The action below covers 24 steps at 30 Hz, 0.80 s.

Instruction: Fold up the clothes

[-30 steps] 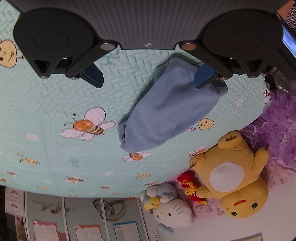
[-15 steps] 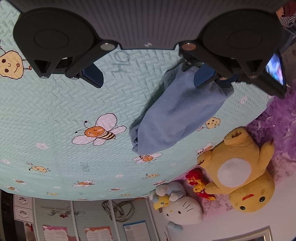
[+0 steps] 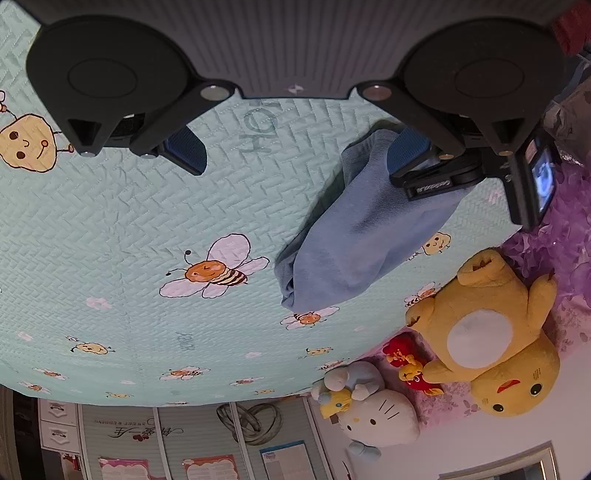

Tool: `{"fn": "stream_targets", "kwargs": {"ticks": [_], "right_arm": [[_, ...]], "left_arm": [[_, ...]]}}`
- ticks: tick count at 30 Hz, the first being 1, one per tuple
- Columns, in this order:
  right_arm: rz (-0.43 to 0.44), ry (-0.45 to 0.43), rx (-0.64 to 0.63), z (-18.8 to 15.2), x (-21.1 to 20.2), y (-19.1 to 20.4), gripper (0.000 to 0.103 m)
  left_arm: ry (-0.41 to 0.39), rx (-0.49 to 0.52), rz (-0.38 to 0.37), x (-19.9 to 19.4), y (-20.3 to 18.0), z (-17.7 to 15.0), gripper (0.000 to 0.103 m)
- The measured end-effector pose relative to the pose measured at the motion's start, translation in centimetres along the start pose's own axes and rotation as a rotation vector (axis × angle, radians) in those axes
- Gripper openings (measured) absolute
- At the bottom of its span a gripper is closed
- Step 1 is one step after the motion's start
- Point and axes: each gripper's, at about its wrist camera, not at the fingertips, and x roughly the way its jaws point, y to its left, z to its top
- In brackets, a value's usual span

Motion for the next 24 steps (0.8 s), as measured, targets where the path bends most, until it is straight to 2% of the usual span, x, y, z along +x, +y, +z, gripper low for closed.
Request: {"fn": "stream_targets", "kwargs": {"ticks": [4, 6, 8, 12, 15, 19, 21, 23, 24], "right_arm": [[-0.009, -0.001, -0.005, -0.1, -0.2, -0.1, 0.102], [-0.012, -0.004, 0.001, -0.1, -0.3, -0.4, 0.102], [-0.015, -0.006, 0.008, 0.0, -0.4, -0.6, 0.102], [-0.013, 0.000, 0.017, -0.1, -0.2, -0.9, 0.102], [-0.007, 0.014, 0.015, -0.3, 0.0, -0.7, 0.102], [0.001, 0.023, -0.013, -0.6, 0.0, -0.1, 0.102], [-0.001, 0.026, -0.010, -0.5, 0.0, -0.2, 0.102], [-0.002, 0.030, -0.002, -0.6, 0.1, -0.4, 0.102], [-0.004, 0.032, 0.002, -0.6, 0.1, -0.5, 0.102]], "left_arm": [[-0.004, -0.016, 0.019, 0.4, 0.3, 0.5, 0.097], [0.005, -0.025, 0.037, -0.1, 0.4, 0.7, 0.090], [0.002, -0.028, 0.068, -1.5, 0.5, 0.5, 0.090], [-0.063, -0.038, 0.129, -4.1, 1.2, -1.0, 0.095], [-0.063, -0.083, 0.093, -3.6, 2.4, -0.7, 0.098], [-0.049, -0.170, -0.019, -1.8, 3.8, 0.7, 0.100], [-0.047, -0.173, -0.041, -1.0, 3.8, 1.5, 0.100], [-0.078, -0.144, -0.073, -0.6, 3.4, 1.9, 0.100], [-0.089, -0.127, -0.096, -0.4, 3.2, 2.0, 0.094]]}}
